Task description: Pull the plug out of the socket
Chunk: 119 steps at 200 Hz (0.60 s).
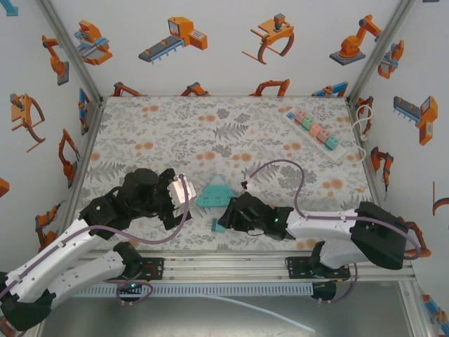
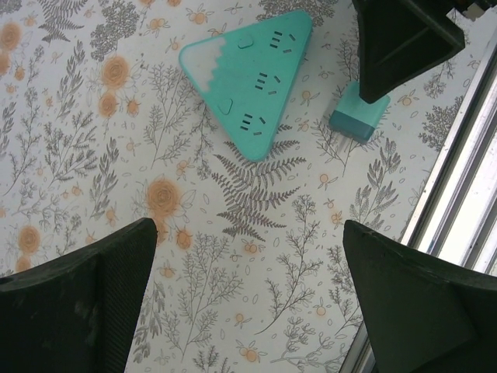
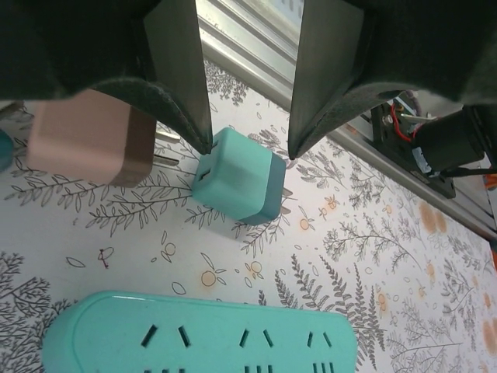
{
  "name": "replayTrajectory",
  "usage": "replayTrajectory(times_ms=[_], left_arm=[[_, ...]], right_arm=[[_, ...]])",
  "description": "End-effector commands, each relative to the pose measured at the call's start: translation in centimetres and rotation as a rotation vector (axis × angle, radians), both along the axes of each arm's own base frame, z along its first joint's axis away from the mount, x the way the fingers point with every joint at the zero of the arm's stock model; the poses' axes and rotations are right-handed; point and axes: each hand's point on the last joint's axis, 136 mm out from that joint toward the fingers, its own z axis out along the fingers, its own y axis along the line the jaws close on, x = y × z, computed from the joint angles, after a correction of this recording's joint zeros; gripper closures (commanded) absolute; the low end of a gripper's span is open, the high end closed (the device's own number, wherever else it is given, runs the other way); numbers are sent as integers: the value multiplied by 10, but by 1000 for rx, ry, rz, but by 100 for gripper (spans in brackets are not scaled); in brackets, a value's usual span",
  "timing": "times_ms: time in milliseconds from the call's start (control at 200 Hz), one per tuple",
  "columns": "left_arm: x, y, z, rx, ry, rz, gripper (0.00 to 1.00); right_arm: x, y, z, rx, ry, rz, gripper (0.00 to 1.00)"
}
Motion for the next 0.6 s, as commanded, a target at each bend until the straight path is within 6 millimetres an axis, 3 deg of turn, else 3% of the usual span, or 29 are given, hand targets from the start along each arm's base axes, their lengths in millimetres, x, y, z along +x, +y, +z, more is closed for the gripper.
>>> replayTrajectory(times_ms=[0, 180, 330, 446, 591], left_arm=[[-3, -3, 9, -43, -15, -17, 3], [-4, -4, 13, -60, -24, -24, 3], [-4, -5, 15, -72, -17, -20, 3], [-6, -8, 17, -91, -7, -27, 3], [-6, -8, 19, -101, -7, -30, 3]], right_arm=[[15, -15, 35, -103, -155, 2, 56], [49, -53, 104, -334, -494, -3, 52], [89, -84, 154, -493, -680, -86, 39], [127, -105, 169, -555, -710, -104, 31], [182, -139, 171, -760, -716, -65, 11]])
